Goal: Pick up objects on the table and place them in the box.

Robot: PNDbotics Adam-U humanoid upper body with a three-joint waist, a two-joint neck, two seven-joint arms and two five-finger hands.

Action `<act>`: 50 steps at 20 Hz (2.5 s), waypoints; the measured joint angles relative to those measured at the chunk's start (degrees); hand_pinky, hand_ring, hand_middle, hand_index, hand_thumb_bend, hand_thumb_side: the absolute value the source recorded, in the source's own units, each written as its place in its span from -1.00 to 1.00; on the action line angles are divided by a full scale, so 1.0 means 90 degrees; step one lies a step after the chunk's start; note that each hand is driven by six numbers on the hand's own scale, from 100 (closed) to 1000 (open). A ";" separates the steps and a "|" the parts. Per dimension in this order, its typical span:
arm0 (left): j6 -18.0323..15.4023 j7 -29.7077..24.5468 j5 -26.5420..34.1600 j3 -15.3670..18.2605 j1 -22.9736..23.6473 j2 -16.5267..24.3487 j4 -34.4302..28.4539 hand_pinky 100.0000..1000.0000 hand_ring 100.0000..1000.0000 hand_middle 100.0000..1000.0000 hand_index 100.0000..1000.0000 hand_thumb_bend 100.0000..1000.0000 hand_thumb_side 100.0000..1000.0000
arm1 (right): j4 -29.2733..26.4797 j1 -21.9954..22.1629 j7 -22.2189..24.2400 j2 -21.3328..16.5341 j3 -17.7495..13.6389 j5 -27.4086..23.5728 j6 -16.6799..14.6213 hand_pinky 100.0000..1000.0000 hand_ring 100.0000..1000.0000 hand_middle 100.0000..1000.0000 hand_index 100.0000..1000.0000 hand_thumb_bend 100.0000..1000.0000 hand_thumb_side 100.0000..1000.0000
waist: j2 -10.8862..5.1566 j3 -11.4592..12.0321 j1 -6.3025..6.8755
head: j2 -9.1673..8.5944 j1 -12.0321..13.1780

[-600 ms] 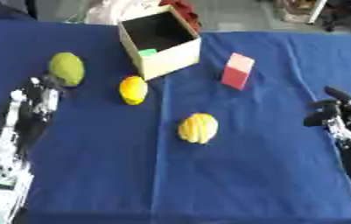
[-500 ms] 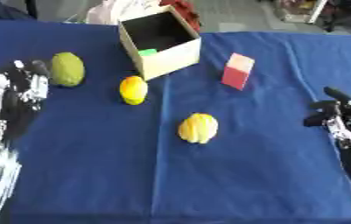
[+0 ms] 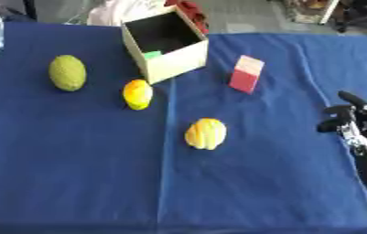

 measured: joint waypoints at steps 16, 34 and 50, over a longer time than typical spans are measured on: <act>-0.0576 -0.2334 -0.3300 -0.1471 -0.1970 0.1720 0.4308 0.61 0.43 0.43 0.70 -1.00 -0.69 | 0.0040 0.0024 0.0129 -0.0071 0.0122 -0.0001 0.0013 0.12 0.03 0.18 0.74 -1.00 -0.17 | -0.0038 -0.0335 0.0083 | 0.0001 0.0195; -0.1332 -0.3501 -0.5119 -0.1613 -0.2594 0.0616 0.6273 0.73 0.60 0.68 0.94 -0.35 -0.57 | 0.0042 0.0025 0.0186 -0.0082 0.0161 -0.0029 0.0012 0.12 0.02 0.17 0.72 -1.00 -0.16 | -0.0068 -0.0464 0.0083 | 0.0001 0.0291; -0.0985 -0.2875 -0.6123 -0.1529 -0.2606 0.0301 0.6888 0.48 0.14 0.18 0.61 -0.19 -0.79 | 0.0042 0.0025 0.0214 -0.0082 0.0195 -0.0046 0.0036 0.12 0.02 0.17 0.71 -1.00 -0.14 | -0.0068 -0.0541 0.0083 | 0.0001 0.0343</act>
